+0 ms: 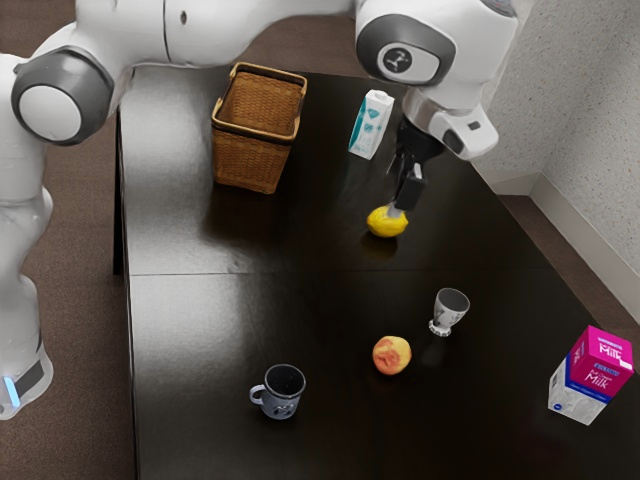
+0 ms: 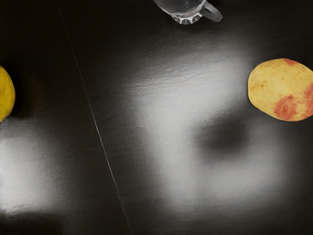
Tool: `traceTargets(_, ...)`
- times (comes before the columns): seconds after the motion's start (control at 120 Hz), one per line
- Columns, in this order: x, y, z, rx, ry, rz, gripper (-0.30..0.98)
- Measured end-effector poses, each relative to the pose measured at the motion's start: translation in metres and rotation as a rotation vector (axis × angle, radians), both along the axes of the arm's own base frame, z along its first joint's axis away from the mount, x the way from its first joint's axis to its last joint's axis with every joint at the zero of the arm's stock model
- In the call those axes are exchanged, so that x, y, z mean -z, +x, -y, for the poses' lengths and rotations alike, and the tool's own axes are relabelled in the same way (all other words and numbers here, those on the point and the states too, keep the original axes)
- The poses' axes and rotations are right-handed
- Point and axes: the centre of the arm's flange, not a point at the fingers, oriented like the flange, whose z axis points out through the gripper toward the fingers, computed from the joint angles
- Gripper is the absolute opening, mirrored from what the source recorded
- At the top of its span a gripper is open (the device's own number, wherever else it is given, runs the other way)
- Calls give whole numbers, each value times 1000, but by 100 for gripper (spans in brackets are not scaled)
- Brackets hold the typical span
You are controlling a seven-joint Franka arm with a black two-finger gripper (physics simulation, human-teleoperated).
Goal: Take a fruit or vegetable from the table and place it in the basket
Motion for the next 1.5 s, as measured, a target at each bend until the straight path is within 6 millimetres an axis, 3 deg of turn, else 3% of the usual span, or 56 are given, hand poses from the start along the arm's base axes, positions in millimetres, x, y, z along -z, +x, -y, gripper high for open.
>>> traceTargets(0.258, -3, 11, -16, -12, -16, 56, 69)
traceTargets(0.375, 0, 14, -11, -36, -24, 65, 69)
traceTargets(0.5, 21, 15, 11, -81, -76, 35, 69)
traceTargets(0.65, 61, 15, 44, -168, -174, -8, 69)
traceTargets(0.95, 100, 25, 66, -490, -312, -43, 69)
traceTargets(1.275, 146, 48, 42, -855, -352, -127, 69)
traceTargets(1.5, 169, 58, 42, -999, -360, -164, 69)
